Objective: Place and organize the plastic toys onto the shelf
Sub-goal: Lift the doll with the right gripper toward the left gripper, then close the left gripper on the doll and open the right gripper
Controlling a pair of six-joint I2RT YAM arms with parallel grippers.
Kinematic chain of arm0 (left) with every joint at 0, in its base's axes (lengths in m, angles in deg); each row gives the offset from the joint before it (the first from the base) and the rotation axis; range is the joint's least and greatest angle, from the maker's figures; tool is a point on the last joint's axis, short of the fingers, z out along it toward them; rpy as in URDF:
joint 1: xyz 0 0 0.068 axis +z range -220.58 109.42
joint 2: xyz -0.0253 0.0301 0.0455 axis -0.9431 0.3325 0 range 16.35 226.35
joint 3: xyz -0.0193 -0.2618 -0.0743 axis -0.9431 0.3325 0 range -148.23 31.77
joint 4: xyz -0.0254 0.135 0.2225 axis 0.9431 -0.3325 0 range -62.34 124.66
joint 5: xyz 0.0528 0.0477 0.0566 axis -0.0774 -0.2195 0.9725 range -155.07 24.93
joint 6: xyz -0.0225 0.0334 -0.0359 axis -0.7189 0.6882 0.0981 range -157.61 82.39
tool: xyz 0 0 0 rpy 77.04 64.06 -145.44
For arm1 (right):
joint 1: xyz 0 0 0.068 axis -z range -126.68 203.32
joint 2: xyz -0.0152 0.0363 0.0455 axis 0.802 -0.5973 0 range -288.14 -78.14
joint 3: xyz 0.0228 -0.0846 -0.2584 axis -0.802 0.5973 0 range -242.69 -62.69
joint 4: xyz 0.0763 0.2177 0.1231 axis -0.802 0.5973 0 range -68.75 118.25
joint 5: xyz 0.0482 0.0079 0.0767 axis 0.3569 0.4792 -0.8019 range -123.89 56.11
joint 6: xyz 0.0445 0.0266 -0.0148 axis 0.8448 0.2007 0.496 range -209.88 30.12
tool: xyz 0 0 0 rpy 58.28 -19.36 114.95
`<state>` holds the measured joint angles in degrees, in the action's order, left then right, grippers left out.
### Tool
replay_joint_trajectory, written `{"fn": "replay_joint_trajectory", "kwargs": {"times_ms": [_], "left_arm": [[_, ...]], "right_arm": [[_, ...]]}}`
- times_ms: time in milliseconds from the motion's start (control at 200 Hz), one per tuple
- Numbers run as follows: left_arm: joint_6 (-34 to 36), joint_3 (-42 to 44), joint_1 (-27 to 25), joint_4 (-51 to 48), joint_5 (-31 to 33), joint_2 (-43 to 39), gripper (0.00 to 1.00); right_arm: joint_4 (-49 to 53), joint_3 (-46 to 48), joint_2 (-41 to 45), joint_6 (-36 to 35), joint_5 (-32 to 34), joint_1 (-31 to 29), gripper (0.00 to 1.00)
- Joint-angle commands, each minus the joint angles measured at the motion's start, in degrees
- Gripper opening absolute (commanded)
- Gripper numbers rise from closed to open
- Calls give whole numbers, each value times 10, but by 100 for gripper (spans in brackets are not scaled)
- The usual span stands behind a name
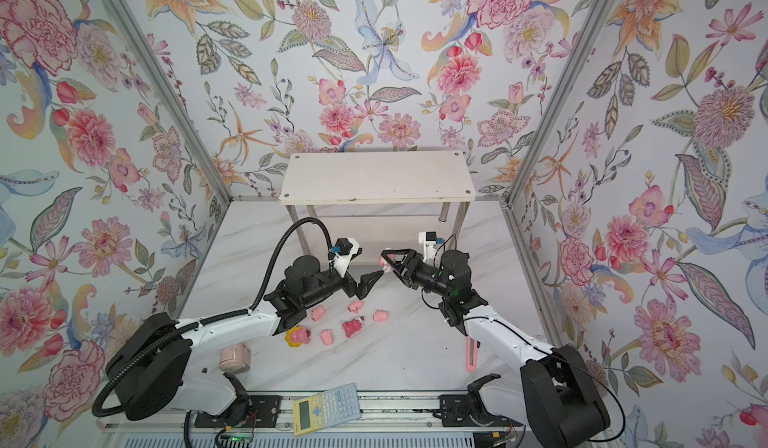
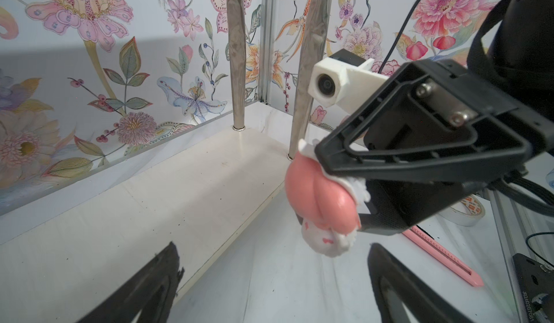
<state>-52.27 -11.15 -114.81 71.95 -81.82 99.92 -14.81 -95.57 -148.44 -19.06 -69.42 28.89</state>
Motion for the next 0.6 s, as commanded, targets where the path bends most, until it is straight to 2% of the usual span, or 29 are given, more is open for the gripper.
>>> {"fn": "replay_joint_trajectory", "kwargs": {"times_ms": [0,275,596], "left_arm": [[13,-36,-10,21,-16,15,98],[5,-81,-20,38,-35,69,90],[6,-124,-20,44,-34,100,53]], "right_arm": [[-45,5,-3,17,-13,-4,25],[-74,7,-11,33,-17,-13,25],[-93,13,-11,39,-16,-22,25]]}}
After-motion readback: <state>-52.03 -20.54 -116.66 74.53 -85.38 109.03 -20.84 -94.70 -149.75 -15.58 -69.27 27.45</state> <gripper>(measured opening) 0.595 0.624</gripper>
